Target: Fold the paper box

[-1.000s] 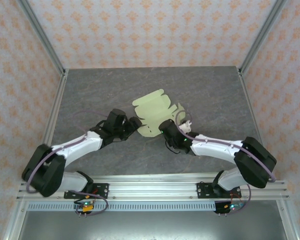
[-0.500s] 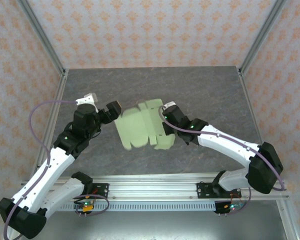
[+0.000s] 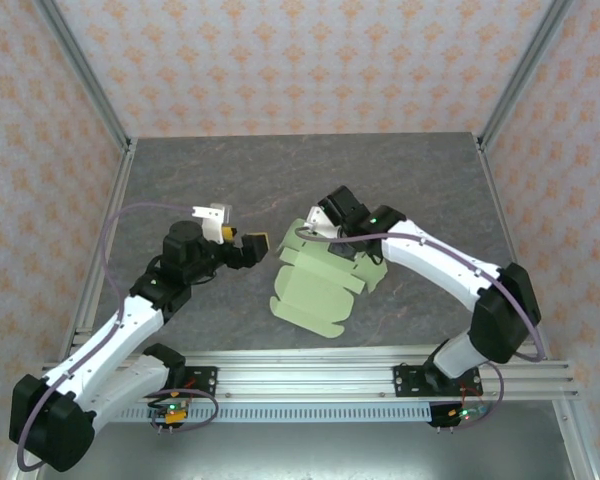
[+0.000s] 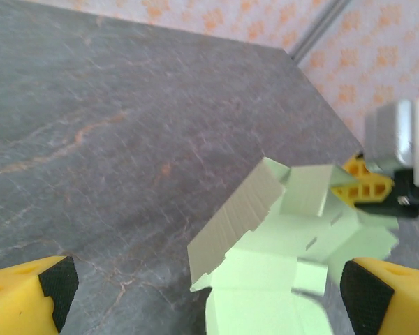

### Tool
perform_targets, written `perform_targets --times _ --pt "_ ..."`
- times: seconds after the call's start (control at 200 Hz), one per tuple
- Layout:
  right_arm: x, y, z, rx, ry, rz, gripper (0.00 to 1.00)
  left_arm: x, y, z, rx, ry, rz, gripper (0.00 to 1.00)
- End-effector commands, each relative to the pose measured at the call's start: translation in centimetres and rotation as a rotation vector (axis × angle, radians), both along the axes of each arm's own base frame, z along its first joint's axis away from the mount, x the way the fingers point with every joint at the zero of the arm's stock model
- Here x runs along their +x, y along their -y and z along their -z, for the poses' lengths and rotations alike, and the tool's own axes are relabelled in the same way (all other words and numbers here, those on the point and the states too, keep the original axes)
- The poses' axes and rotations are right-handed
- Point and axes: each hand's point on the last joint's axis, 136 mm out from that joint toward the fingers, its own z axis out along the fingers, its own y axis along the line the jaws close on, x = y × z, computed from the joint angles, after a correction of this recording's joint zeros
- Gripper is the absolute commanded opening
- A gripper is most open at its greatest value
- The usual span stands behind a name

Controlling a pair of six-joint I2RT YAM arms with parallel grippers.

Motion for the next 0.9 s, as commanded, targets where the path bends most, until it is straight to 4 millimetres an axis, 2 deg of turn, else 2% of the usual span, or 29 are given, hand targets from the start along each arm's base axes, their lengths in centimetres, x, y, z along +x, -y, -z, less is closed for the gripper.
perform_targets --times 0.0,0.275,0.415,0.591,0.776,0.896 --pt "-1.1 0.8 0.6 -0.119 -0.049 -0.148 0.02 0.1 1.7 -0.9 0.018 0.108 0.097 1.0" --pt "0.0 0.0 2.1 -0.17 -0.076 -0.23 0.03 -1.8 5.6 3.5 0.076 0.159 0.283 1.0" --pt "0.2 -0.2 2.5 -0.143 -0.108 -0.226 0.03 -1.5 6.9 5.0 0.085 0.136 0.32 1.0" --pt "-0.5 -0.7 2.5 -0.099 -0.137 -0.258 0.03 -0.4 9.0 8.1 0.121 0.053 0.371 0.99" --pt "-0.9 -0.5 2.9 -0.102 -0.152 -0.264 0.03 1.4 10.4 8.9 0.128 0.025 0.383 0.77" --pt "-1.0 -0.2 3.2 -0.101 -0.157 -0.265 0.03 1.6 10.6 8.8 0.142 0.028 0.399 0.41"
